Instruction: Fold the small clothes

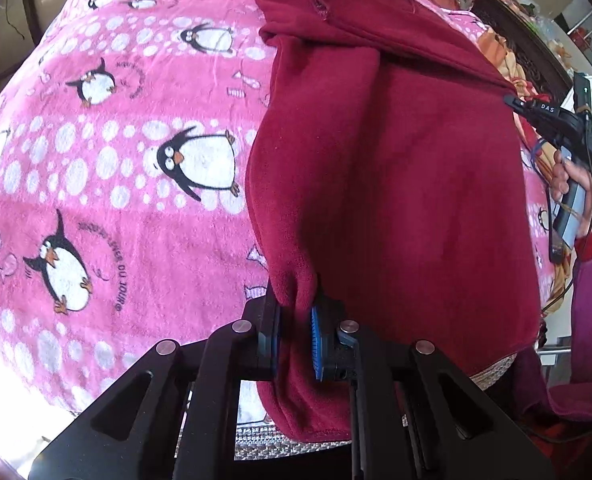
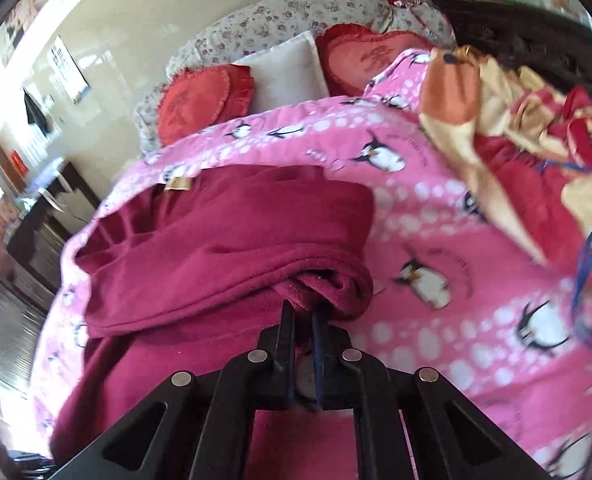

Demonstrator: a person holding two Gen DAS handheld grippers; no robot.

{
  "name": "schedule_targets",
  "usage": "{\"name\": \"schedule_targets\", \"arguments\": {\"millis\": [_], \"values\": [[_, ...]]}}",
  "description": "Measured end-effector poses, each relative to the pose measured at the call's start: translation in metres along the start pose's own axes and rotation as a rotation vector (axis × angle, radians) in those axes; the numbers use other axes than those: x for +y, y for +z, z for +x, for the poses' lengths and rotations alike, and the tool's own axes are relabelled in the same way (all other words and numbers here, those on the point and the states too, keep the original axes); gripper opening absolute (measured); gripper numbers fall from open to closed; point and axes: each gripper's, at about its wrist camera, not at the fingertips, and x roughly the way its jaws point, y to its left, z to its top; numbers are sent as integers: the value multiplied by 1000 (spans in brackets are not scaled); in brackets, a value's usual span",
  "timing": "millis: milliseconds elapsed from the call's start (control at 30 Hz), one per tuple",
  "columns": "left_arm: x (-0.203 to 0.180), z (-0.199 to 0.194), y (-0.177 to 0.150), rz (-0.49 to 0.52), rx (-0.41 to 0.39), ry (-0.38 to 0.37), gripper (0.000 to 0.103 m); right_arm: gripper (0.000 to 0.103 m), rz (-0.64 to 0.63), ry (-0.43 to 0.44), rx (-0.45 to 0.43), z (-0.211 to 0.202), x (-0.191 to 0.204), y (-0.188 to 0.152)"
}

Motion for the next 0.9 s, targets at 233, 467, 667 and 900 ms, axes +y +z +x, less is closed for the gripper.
{"name": "schedule_targets", "arguments": {"millis": [233, 467, 667, 900], "values": [[14, -5, -7, -63, -12, -31, 17, 11, 28, 9, 64, 5, -16, -18], [27, -22, -16, -67, -26, -30, 32, 46, -60, 217, 192, -71, 11, -82], [39, -29, -30, -114, -35, -22, 53, 46, -80, 267, 340, -104, 11, -160], [34, -23, -36, -127, -19, -11, 56, 58, -13, 336, 374, -112, 7, -199]]}}
